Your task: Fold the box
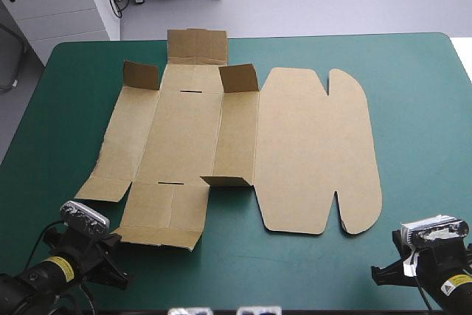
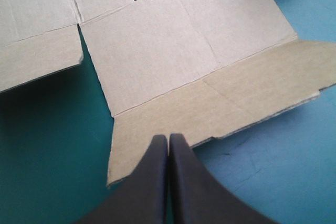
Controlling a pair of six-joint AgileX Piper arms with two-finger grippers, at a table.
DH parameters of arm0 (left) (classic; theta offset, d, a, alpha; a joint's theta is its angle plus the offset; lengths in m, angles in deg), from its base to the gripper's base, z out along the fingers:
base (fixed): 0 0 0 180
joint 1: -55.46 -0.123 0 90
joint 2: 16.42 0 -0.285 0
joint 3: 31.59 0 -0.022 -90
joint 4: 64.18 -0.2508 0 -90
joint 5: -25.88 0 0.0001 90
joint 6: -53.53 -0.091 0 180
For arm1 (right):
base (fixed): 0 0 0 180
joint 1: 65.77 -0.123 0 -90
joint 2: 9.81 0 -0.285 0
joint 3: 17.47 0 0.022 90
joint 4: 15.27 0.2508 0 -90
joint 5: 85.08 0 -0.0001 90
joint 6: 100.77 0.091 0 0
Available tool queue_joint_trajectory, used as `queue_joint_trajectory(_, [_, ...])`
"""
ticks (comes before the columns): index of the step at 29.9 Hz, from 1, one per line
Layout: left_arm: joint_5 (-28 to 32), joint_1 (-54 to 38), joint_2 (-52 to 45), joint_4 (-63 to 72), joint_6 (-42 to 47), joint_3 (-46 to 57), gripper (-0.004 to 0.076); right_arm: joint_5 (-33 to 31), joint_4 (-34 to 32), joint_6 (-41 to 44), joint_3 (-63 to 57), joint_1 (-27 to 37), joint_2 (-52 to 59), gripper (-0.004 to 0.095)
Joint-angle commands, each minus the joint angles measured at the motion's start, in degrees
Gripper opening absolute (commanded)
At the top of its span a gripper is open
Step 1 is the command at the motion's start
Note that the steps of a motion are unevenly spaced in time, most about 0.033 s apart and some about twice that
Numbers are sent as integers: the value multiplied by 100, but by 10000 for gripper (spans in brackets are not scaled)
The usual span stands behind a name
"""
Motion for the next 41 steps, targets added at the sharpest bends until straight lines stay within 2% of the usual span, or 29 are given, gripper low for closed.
queue_joint_trajectory(1, [329,7,25,28,5,-136,-8,343,20,-40,154,-29,-79,-14])
queue_joint_trajectory(11, [329,7,25,3,16,-202,-8,343,20,-40,154,-29,-79,-14])
queue_joint_trajectory(19, [331,7,260,-370,282,-1179,-7,343,20,-40,154,-29,-79,-14])
queue_joint_trajectory(23, [275,7,815,-1043,480,-1748,-6,343,20,-40,154,-29,-79,-14])
queue_joint_trajectory(30, [268,7,2387,-1342,556,-2714,18,343,20,-40,154,-29,-79,-14])
queue_joint_trajectory(36, [597,-7,3504,-1336,555,-3283,18,343,20,-40,154,-29,-79,-14])
queue_joint_trajectory(38, [713,-128,3751,-1156,439,-3471,18,343,20,-40,154,-29,-79,-14])
queue_joint_trajectory(41, [747,-559,4040,-463,-187,-3728,18,343,20,-40,154,-29,-79,-14])
